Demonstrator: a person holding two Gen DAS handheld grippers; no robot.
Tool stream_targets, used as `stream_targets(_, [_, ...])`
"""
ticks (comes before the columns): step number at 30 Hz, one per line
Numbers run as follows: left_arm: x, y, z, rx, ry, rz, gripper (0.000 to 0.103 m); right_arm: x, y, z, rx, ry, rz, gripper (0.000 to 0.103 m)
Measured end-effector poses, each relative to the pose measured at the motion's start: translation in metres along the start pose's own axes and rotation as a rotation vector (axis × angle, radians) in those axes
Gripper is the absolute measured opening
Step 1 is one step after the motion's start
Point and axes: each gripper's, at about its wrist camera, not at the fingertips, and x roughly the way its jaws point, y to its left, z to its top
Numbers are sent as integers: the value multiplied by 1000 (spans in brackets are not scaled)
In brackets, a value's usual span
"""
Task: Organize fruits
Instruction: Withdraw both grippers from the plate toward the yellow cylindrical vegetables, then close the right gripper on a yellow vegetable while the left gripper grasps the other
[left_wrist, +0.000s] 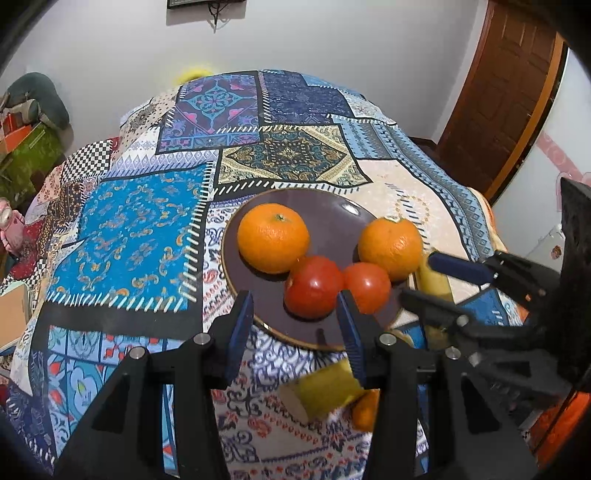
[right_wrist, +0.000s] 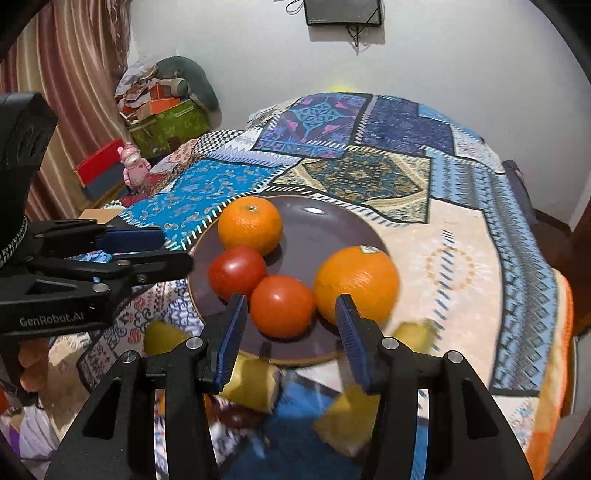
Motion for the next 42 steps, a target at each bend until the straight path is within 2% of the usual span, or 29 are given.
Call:
stream_targets(11, [6, -19, -35, 36, 102, -32, 50, -23, -34, -32, 71, 45, -76, 48])
stream_targets(13, [10, -24, -39, 45, 116, -36, 57, -21, -41, -36, 96, 60, -74, 48])
stream_targets(15, [14, -29, -41, 51, 120, -22, 74, -17, -46, -40, 116, 72, -77, 47])
stream_targets(25, [36, -41, -39, 83, 138, -8, 86, 13, -47, -40, 136, 101, -54, 48])
stream_targets(30, [49, -45, -38, 111, 161, -20, 95, 23, -49, -41, 154, 109, -53, 55])
stream_targets(36, [54, -44, -35, 83, 160, -42, 99, 23, -50, -46, 169, 115, -27, 55])
stream_targets(40, [56, -48, -36, 93, 170, -50, 99, 20, -47, -49, 159, 118, -12, 47])
stream_targets(42, [56, -50, -37, 101, 170, -45, 95, 16, -46, -52, 159, 118, -9, 46])
